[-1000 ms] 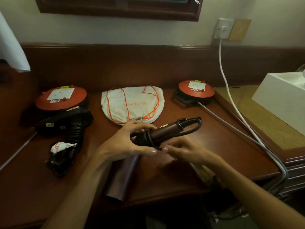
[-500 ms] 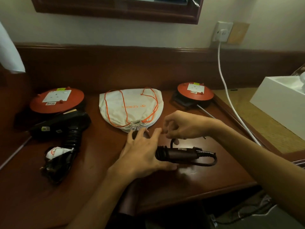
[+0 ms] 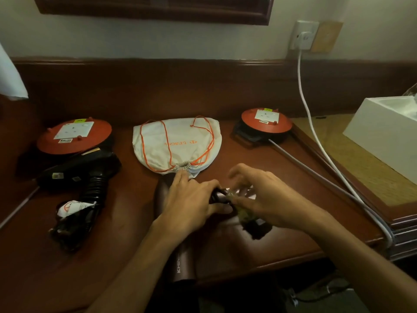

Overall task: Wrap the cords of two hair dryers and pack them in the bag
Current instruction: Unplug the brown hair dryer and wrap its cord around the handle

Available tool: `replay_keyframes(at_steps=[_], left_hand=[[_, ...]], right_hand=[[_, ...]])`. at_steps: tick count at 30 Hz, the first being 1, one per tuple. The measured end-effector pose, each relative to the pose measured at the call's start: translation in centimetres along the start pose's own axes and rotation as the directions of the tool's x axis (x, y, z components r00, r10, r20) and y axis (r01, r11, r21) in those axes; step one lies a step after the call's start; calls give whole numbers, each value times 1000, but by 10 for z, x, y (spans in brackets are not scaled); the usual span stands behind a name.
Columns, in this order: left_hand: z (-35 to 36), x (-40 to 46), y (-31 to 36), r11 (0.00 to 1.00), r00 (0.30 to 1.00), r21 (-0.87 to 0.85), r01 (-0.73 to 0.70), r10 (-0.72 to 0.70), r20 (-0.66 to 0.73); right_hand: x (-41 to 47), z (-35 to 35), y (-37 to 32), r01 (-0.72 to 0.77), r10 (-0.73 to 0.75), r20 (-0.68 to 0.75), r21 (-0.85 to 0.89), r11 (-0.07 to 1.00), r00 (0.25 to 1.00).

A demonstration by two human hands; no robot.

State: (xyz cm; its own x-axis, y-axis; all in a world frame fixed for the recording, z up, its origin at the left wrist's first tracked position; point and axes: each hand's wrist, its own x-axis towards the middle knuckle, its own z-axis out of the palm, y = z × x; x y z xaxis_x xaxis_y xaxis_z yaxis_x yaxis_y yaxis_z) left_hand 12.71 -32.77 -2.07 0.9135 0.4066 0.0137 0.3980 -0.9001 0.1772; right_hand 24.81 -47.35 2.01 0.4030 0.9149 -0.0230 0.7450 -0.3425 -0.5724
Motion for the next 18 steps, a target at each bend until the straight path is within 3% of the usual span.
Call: replay_keyframes(at_steps=[4, 10, 13, 15, 18], left_hand=[[3, 0, -2, 999, 999, -24, 33, -33, -5], [-3, -4, 3, 998, 998, -28, 56, -56, 25], [-9, -10, 1, 992, 996, -93, 87, -88, -8], [-12, -12, -4, 974, 988, -180, 139, -149, -42], [-10, -18, -13, 947, 970, -260, 187, -219, -102]], right_hand=[[-24, 32, 30, -48, 62, -205, 69, 996, 977], [-50, 66, 36, -151, 210, -301, 208, 966, 930], [-54, 75, 24, -131, 248, -388, 304, 944, 888], [-56, 77, 22, -125, 262, -399, 336, 933, 879], [-55, 85, 20, -148, 267, -303, 363, 920, 915]])
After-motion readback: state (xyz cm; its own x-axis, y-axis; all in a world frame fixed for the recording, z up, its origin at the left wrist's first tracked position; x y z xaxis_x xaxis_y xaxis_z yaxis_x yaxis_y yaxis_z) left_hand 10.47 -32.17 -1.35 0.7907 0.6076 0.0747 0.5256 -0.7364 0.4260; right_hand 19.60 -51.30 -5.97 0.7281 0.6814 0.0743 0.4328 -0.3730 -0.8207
